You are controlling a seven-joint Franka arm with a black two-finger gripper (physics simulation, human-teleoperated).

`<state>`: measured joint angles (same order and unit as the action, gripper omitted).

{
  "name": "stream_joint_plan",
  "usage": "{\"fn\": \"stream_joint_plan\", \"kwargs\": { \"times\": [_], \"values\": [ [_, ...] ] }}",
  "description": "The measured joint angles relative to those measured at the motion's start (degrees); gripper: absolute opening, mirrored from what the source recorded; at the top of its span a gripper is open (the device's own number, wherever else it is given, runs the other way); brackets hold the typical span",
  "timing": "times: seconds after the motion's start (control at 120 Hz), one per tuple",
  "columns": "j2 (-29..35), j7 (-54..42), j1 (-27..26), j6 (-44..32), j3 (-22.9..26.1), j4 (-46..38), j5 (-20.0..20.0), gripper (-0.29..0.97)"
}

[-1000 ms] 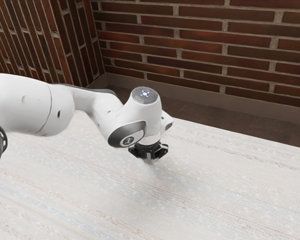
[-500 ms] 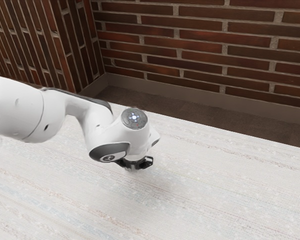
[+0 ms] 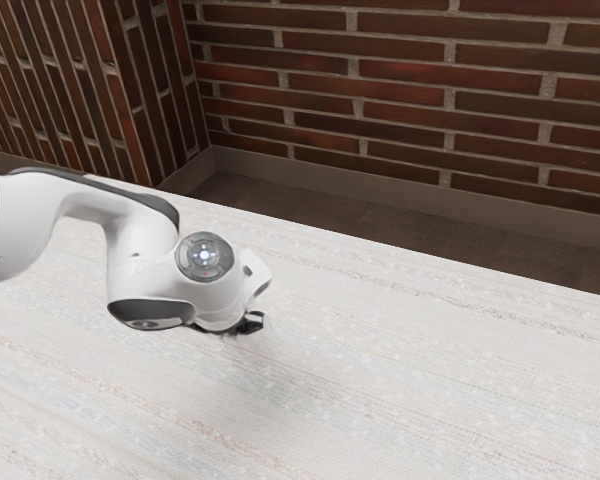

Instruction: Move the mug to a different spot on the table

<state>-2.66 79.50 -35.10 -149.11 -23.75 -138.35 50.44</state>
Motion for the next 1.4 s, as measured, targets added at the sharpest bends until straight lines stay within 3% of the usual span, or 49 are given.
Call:
{"fn": "stream_joint_plan", "kwargs": {
  "times": [0.4, 0.625, 0.742, 1.3, 1.4],
  "values": [
    [1.5, 7.3, -2.2, -2.5, -4.4, -5.1, 4.6, -0.11],
    [-2.9, 9.7, 0.8, -6.1, -5.6, -3.1, 4.7, -0.11],
    [-4.9, 10.6, -0.1, -7.4, -5.6, -2.3, 4.7, -0.11],
    [-5.4, 13.6, -1.1, -8.9, -5.6, -2.8, 3.6, -0.11],
    [-5.5, 13.9, -1.1, -9.0, -5.6, -2.8, 3.3, -0.01]
  ]
}}
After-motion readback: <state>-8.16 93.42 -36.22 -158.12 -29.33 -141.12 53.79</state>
